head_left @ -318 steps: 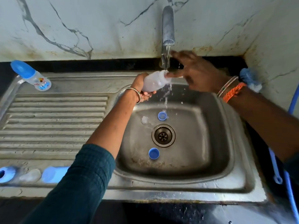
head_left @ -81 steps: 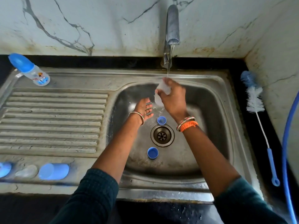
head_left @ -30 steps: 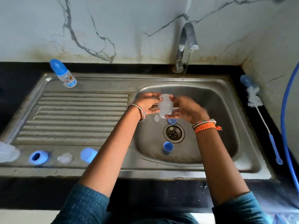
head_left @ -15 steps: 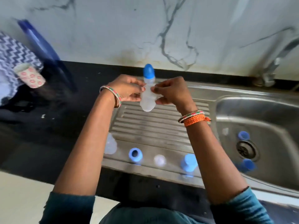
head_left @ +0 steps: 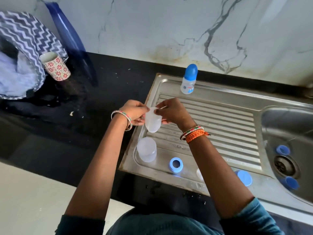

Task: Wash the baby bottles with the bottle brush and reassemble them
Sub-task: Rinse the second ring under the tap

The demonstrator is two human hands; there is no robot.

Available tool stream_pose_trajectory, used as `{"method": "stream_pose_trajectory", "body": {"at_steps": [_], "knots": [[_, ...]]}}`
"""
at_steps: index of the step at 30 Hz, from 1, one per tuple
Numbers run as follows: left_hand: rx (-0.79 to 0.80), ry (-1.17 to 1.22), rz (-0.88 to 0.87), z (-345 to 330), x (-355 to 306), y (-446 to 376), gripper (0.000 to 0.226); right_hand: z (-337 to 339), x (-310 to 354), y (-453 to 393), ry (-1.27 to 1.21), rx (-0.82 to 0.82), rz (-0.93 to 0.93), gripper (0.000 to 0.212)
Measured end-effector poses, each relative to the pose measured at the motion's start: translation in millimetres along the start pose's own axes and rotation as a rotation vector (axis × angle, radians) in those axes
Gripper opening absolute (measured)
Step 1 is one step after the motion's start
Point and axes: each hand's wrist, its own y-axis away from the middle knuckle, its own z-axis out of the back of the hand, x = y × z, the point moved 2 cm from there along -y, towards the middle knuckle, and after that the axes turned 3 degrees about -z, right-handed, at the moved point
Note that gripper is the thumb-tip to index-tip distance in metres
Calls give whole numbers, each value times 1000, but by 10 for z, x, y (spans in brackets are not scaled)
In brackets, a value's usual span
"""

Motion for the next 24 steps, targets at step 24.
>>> {"method": "stream_pose_trajectory", "body": {"at_steps": [24], "knots": [[-44,-166,-723,-677,-939,419,12,1230,-219,598,204,-242,113,16]]}}
